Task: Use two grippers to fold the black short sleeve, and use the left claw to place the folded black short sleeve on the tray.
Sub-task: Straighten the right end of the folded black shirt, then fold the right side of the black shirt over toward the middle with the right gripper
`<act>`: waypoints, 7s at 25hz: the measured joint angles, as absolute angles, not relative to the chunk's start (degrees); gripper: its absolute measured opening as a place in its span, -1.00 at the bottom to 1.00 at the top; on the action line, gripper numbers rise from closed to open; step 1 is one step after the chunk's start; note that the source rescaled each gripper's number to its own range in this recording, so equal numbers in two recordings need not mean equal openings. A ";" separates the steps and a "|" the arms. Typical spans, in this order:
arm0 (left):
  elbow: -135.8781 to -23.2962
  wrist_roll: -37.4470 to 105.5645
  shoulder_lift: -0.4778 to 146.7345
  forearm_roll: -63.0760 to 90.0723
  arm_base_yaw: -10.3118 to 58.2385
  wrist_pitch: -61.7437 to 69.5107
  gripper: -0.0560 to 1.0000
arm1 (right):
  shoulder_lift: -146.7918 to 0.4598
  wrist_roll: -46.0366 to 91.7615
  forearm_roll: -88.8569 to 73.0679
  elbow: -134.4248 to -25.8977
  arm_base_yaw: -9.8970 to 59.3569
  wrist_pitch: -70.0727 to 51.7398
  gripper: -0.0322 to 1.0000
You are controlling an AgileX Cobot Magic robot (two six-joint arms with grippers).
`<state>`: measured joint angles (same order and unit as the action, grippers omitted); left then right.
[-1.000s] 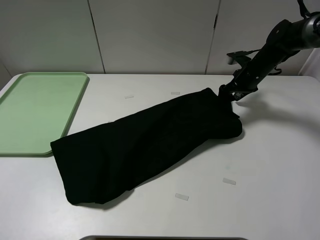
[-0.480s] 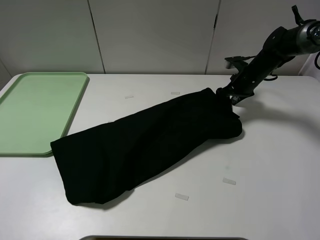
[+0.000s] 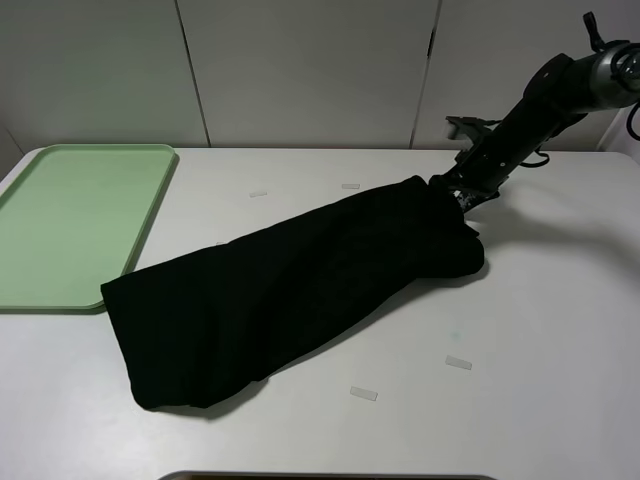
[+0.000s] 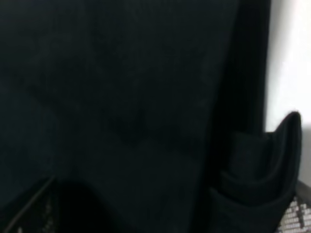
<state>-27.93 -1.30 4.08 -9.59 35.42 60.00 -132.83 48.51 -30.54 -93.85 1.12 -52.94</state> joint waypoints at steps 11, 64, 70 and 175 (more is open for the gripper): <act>-27.93 -1.30 4.08 -9.59 35.42 60.00 0.71 | -132.83 47.56 -31.13 -93.85 2.81 -53.78 -0.81; -27.93 -1.30 4.08 -9.60 35.42 59.94 0.71 | -121.84 0.00 9.76 -94.03 10.63 -56.22 -0.81; -27.93 -1.30 4.08 -9.60 35.42 59.99 0.71 | -121.84 -2.17 13.40 -94.03 14.51 -57.68 -0.81; -27.93 -1.32 4.08 -9.60 35.42 59.98 0.71 | -125.18 -15.50 10.27 -90.44 36.91 -41.16 1.00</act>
<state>-27.93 -1.32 4.08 -9.60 35.42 59.98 -125.18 -15.50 10.27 -90.44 36.91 -41.16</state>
